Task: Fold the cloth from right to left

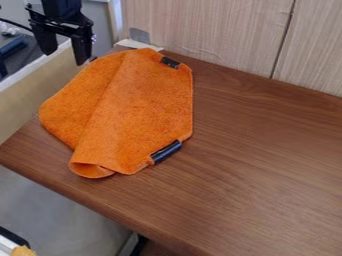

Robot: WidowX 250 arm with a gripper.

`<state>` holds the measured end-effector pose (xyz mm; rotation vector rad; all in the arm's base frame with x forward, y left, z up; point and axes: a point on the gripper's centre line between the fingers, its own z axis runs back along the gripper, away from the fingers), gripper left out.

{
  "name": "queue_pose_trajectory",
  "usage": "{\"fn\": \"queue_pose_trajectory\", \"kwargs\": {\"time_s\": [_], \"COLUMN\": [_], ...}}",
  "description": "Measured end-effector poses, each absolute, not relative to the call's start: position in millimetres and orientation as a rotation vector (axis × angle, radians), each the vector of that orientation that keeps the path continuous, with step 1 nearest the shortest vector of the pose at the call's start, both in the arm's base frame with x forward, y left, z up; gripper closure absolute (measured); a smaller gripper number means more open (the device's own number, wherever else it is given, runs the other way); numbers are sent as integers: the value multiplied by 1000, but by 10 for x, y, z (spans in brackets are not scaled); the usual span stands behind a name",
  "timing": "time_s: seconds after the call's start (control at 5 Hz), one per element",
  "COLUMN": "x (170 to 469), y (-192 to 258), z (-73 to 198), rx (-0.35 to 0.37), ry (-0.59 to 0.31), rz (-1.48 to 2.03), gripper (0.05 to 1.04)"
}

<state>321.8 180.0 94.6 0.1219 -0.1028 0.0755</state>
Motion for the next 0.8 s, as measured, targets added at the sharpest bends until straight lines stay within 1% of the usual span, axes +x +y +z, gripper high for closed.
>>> {"fn": "queue_pose_trajectory", "kwargs": {"time_s": [0.2, 0.4, 0.6, 0.8], "x": [3205, 3277, 3333, 3312], "y": [1784, 1530, 1169, 790], "z": [829, 751, 631, 479], "rx": [107, 82, 65, 43], "ry": [-75, -69, -60, -53], "rz": [75, 13, -77, -169], "gripper": [84, 84, 84, 84]}}
